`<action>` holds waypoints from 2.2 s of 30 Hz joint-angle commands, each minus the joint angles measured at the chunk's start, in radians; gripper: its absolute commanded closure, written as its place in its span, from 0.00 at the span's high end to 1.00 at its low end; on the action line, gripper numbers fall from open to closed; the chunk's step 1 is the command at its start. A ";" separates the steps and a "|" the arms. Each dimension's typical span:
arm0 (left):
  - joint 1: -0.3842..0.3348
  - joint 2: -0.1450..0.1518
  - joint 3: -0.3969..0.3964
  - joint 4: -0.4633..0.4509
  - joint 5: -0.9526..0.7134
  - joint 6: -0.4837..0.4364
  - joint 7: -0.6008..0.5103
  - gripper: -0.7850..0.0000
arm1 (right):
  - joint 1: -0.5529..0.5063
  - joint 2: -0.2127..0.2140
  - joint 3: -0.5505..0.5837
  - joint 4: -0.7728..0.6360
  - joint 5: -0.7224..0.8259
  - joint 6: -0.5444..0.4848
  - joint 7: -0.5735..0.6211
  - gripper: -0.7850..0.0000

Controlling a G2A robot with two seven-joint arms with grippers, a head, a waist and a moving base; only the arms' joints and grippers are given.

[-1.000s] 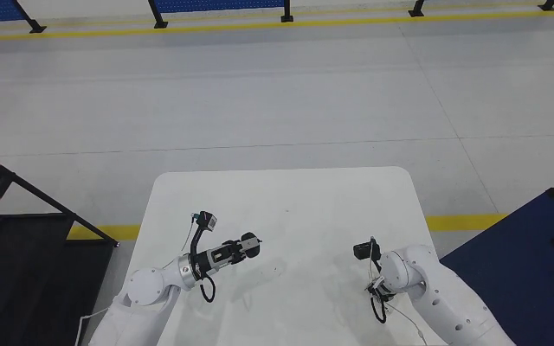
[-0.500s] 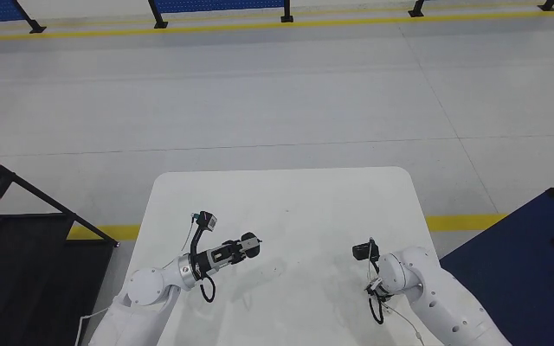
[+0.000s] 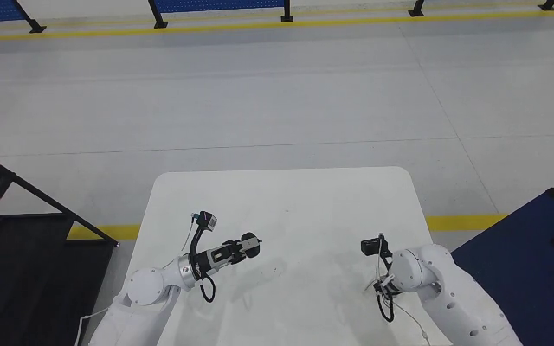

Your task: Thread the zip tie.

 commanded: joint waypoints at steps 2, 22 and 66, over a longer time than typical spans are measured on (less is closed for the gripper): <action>0.000 0.000 0.000 0.000 0.000 0.000 0.000 0.00 | -0.015 0.004 0.025 -0.011 0.018 -0.006 -0.001 0.00; 0.000 0.000 0.000 0.000 0.000 0.000 0.000 0.00 | -0.080 0.018 0.172 -0.047 0.187 -0.018 -0.043 0.00; 0.000 0.000 0.000 0.000 0.000 0.000 0.000 0.00 | -0.094 0.029 0.338 0.176 0.892 -0.223 0.051 0.00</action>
